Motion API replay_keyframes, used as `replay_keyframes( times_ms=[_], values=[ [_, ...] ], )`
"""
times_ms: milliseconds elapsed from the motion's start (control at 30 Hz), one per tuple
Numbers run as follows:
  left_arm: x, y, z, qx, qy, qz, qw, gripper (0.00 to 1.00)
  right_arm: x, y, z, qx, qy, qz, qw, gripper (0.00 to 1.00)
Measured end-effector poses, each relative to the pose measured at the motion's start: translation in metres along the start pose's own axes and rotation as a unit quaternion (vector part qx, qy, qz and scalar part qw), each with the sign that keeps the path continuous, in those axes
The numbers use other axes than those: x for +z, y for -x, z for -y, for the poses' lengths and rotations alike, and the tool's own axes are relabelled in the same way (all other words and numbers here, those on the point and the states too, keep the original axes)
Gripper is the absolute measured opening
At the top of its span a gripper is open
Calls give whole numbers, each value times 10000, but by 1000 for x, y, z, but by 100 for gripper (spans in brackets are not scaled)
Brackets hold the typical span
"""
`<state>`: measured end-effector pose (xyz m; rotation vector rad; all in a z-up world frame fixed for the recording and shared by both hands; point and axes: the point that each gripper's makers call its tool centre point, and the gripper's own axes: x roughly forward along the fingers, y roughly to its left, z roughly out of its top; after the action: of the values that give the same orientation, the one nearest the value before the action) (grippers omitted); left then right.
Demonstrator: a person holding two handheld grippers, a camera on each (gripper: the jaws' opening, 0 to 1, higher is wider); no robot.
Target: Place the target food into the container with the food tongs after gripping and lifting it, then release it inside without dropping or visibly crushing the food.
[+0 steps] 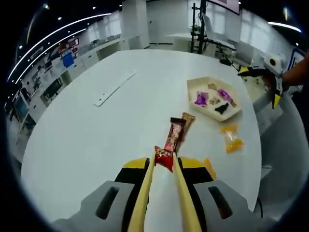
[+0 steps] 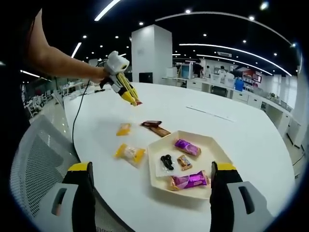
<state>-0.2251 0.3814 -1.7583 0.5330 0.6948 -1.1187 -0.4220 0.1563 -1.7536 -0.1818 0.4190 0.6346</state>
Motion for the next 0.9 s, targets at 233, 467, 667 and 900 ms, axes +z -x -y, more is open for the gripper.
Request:
replay_keyframes(
  times_ms=[233,467,667,900],
  values=[
    [3,2,1,-14,1,0,10000,19,1,1,1,-29,-12,14,10000,99],
    [8,1,5,-34,37,8,10000,20,3,1,1,-50,-22,48,10000,99],
    [16,0,15,-74,100,19,9999,20,4,2,2,-56,-33,80,9999,99],
    [21,-6,25,-154,51,-24,9999,20,5,2,3,-85,-54,113,9999,99]
  ],
)
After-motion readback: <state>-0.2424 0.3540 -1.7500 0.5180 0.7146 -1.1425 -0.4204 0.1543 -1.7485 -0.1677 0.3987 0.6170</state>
